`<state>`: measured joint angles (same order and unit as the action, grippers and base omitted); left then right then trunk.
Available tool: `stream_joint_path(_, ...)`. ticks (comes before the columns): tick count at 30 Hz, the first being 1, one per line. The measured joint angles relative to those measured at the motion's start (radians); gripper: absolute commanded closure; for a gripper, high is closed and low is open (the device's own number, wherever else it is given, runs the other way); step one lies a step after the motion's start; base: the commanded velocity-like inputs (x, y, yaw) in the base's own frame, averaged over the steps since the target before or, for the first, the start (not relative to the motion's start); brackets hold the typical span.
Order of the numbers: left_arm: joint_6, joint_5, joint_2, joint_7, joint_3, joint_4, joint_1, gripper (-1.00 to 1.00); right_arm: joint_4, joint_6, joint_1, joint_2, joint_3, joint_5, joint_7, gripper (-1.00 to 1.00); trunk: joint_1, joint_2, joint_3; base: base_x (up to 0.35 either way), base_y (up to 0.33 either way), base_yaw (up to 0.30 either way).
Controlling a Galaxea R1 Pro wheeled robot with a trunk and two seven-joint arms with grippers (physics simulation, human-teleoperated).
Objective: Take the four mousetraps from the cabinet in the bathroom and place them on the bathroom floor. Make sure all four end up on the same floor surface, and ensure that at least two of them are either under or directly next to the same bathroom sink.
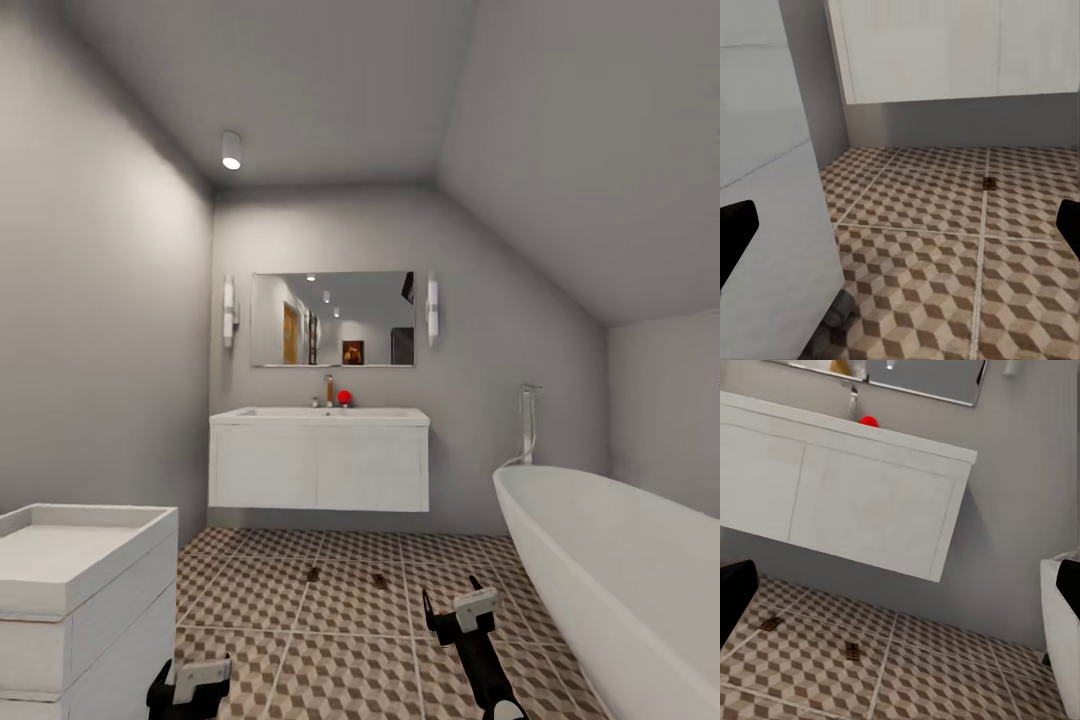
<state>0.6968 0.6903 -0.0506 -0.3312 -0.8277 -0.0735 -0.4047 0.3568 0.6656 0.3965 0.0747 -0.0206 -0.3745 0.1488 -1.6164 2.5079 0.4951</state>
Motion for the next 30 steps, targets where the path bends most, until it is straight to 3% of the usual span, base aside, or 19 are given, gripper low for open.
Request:
stream_joint_path(8, -0.001, -0.001, 0.001, 0.0, 0.0, 0.0, 0.0, -1.0, 0.0, 0.0, 0.0, 0.0, 0.001, 0.0, 0.0, -1.0, 0.004, -0.002, -0.044, 0.0, 0.0, 0.0)
stream_joint_path(30, -0.001, 0.001, 0.003, 0.0, 0.0, 0.0, 0.0, -1.0, 0.0, -0.001, 0.0, 0.0, 0.001, -0.001, -0.002, -1.0, 0.004, -0.002, -0.053, 0.0, 0.0, 0.0)
